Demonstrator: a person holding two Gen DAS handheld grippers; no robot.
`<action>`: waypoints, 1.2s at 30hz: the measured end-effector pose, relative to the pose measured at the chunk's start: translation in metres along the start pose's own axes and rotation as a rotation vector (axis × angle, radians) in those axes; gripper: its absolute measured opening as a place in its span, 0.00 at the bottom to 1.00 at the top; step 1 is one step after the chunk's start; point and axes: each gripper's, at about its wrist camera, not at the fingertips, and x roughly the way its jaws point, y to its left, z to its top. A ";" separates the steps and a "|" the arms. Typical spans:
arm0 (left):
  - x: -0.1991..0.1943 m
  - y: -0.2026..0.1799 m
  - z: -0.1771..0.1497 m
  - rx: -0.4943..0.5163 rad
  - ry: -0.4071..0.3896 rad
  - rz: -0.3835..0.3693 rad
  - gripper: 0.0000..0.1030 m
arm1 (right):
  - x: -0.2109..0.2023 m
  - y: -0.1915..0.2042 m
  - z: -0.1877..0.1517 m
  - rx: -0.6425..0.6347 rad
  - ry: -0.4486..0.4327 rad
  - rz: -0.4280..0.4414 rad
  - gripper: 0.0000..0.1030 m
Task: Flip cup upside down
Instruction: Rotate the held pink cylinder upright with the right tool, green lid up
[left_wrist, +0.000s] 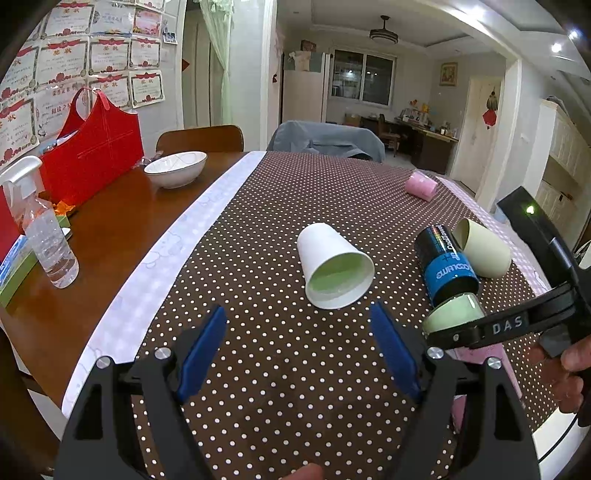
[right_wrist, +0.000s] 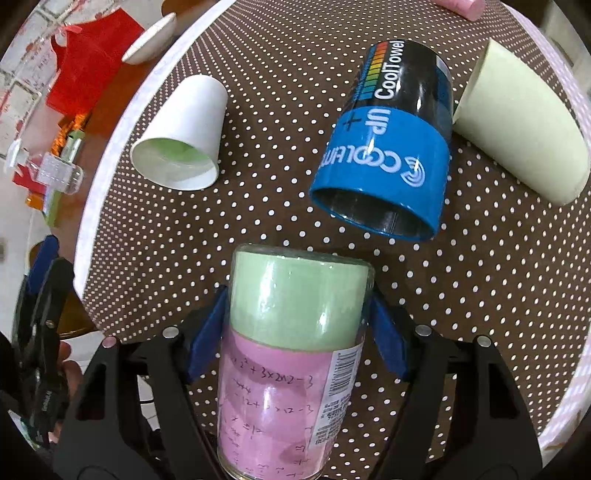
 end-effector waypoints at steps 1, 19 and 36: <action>-0.002 -0.001 -0.001 0.003 0.000 0.004 0.77 | -0.004 -0.002 -0.002 0.000 -0.011 0.012 0.69; -0.048 -0.022 -0.007 0.046 -0.071 0.040 0.77 | -0.072 -0.001 -0.050 -0.039 -0.330 0.146 0.67; -0.096 -0.035 -0.013 0.042 -0.149 0.060 0.77 | -0.125 0.029 -0.103 -0.175 -0.709 -0.070 0.67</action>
